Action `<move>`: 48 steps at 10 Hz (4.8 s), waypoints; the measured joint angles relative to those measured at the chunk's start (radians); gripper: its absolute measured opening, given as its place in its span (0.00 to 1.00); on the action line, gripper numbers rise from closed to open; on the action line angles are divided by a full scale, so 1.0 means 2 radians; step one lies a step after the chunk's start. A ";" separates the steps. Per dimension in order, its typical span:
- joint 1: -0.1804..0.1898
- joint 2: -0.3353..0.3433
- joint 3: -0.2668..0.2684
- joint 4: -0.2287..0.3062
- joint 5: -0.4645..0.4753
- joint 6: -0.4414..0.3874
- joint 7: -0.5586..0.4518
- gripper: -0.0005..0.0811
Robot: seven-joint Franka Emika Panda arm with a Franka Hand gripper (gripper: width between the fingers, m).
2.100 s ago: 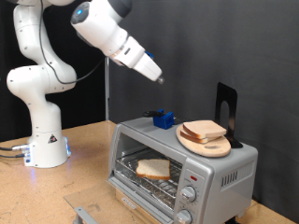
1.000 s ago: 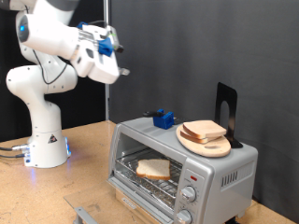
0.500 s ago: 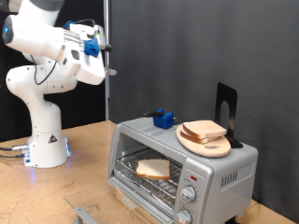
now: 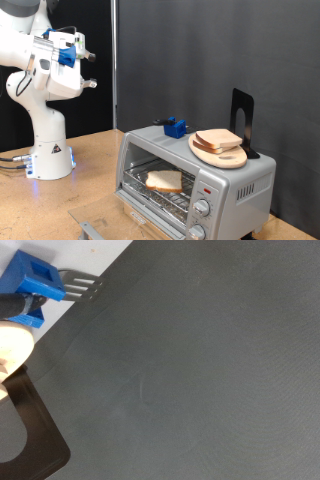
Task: Make a piece of toast with the oven
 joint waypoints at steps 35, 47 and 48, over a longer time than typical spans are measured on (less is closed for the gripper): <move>-0.028 0.479 0.022 0.103 0.102 0.243 -0.011 1.00; -0.044 0.451 0.059 0.094 0.133 0.084 0.029 1.00; -0.044 0.438 0.059 0.091 0.130 0.069 0.038 1.00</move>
